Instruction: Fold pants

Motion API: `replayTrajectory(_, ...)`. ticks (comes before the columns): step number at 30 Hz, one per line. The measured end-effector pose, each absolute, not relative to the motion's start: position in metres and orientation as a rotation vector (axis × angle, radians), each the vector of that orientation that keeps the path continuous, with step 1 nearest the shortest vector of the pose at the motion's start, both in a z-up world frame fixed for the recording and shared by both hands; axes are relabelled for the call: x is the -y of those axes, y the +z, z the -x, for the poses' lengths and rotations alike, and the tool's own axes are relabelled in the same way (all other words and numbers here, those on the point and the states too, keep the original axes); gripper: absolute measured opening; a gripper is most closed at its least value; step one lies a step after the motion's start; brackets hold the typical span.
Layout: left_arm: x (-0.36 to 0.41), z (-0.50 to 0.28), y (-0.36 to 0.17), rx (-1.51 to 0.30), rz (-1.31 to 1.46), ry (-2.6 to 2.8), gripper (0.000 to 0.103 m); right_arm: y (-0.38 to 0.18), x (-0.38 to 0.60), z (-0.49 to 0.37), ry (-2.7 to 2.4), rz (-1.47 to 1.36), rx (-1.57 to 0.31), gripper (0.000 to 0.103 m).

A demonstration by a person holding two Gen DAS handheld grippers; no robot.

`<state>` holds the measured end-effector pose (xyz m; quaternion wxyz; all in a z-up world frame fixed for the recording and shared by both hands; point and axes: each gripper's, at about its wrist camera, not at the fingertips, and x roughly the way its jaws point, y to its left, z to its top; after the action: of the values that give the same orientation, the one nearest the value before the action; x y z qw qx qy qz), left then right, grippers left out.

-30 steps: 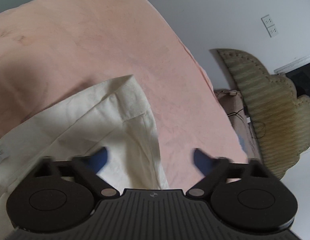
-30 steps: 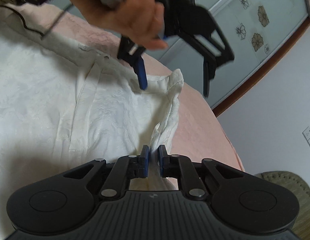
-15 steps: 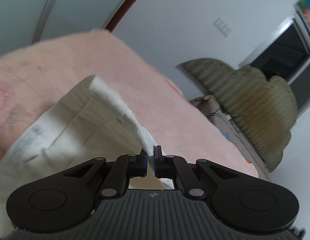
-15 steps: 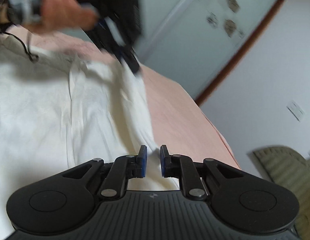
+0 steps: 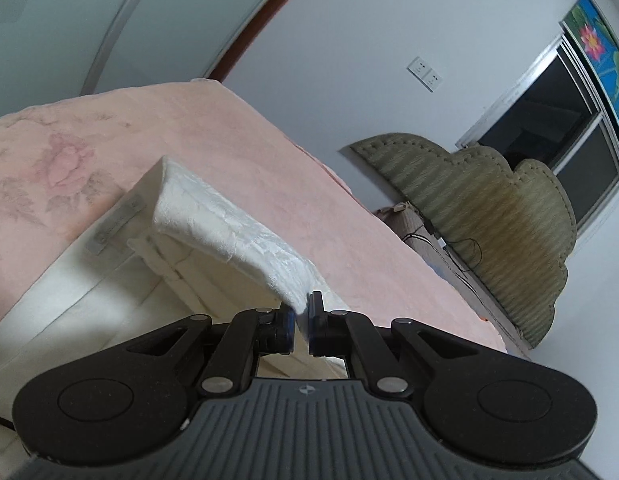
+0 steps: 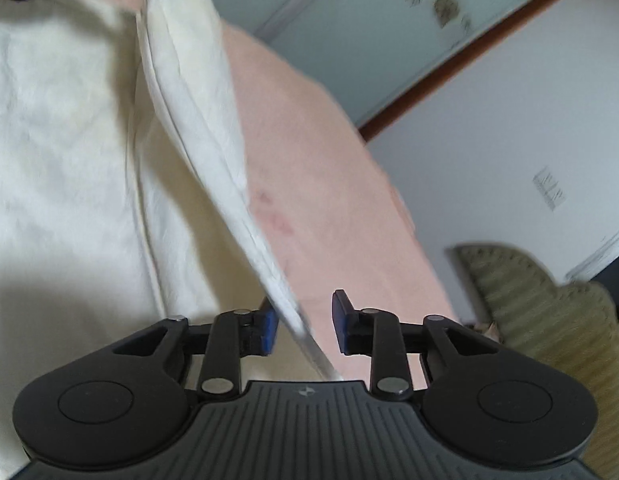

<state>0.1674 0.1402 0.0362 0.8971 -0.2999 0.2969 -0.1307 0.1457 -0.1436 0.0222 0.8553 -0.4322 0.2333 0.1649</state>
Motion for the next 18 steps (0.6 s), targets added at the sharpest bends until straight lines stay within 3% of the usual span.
replayTrajectory(8, -0.162, -0.133, 0.041, -0.587, 0.587, -0.278, 0.005, 0.035, 0.131, -0.072, 0.377, 0.855, -0.475, 0.006)
replayTrajectory(18, -0.196, -0.074, 0.030, -0.634, 0.586, -0.262, 0.005, 0.037, 0.123, -0.002, 0.510, 0.569, -0.564, 0.006)
